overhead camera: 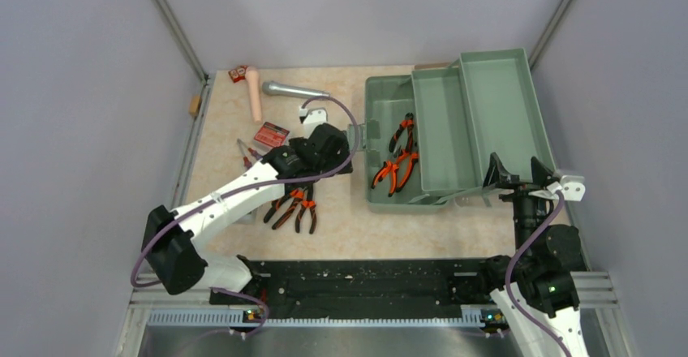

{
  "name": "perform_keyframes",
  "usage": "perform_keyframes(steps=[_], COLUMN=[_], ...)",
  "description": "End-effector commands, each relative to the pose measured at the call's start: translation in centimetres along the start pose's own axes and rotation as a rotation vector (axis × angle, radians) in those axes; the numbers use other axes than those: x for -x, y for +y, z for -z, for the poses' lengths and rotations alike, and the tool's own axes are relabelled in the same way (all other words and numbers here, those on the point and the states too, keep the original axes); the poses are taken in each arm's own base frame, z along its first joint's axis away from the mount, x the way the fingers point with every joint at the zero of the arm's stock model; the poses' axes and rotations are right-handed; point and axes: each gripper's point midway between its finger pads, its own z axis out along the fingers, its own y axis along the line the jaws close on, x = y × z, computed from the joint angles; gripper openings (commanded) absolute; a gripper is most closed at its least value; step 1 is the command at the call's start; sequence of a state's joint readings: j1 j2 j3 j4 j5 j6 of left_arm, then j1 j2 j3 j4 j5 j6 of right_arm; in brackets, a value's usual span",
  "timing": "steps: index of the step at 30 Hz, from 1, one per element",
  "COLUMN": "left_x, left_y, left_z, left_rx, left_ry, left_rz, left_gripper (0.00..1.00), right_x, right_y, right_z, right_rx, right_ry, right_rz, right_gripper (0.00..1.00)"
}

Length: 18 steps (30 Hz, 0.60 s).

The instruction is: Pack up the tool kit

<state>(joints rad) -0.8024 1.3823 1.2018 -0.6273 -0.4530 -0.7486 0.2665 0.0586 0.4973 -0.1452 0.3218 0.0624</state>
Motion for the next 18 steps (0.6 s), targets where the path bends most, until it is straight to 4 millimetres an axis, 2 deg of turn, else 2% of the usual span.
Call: perform_keyframes(steps=[1, 6, 9, 15, 18], left_x=[-3.4, -8.7, -11.4, -13.2, -14.3], left_y=[4.2, 6.3, 7.1, 7.7, 8.2], left_z=[1.0, 0.7, 0.1, -1.2, -1.9], left_rx=[0.107, 0.154, 0.175, 0.203, 0.232], left_ry=[0.071, 0.243, 0.319, 0.371, 0.412], left_rz=[-0.015, -0.017, -0.023, -0.065, -0.062], left_gripper=[0.95, 0.91, 0.84, 0.7, 0.67], right_x=[0.9, 0.9, 0.8, 0.8, 0.7], right_y=[0.2, 0.2, 0.2, 0.1, 0.1], right_z=[0.1, 0.0, 0.0, 0.0, 0.0], right_rx=[0.008, 0.008, 0.009, 0.007, 0.004], right_ry=[-0.039, -0.038, -0.037, -0.037, -0.035], right_rz=[-0.01, -0.009, -0.008, -0.008, -0.005], right_gripper=[0.9, 0.9, 0.9, 0.91, 0.91])
